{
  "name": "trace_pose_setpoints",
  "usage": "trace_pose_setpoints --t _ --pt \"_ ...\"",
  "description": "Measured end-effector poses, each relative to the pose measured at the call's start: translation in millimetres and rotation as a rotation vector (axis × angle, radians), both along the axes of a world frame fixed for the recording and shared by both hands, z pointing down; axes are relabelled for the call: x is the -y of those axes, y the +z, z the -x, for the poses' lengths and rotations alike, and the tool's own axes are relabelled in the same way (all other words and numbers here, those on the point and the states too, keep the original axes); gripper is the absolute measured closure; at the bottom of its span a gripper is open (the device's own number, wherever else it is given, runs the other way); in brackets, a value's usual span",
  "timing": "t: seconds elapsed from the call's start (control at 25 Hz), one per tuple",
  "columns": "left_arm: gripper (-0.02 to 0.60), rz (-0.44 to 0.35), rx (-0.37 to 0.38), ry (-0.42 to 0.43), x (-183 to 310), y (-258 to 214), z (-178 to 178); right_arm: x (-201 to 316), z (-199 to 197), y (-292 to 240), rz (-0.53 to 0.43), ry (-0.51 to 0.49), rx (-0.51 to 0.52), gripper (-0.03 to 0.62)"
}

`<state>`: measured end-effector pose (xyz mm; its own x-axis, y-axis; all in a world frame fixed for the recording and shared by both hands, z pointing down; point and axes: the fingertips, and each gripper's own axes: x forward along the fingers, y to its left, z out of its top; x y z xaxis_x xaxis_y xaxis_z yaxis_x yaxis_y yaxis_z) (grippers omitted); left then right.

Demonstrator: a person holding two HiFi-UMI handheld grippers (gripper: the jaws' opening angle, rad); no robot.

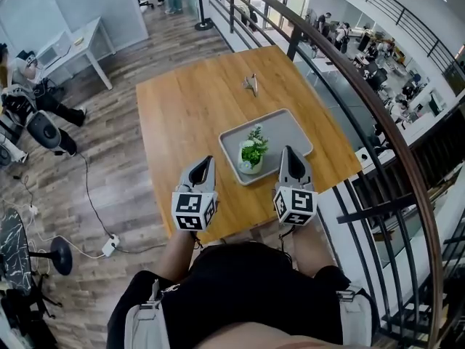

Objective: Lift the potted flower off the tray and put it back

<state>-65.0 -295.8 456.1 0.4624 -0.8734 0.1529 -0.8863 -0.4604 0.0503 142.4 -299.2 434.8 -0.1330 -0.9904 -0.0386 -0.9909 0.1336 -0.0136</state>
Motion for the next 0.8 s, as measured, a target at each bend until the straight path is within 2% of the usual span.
trace_pose_setpoints --t 0.8 --pt "0.569 0.009 0.003 0.017 12 0 2 12 8 2 0.002 -0.024 0.012 0.599"
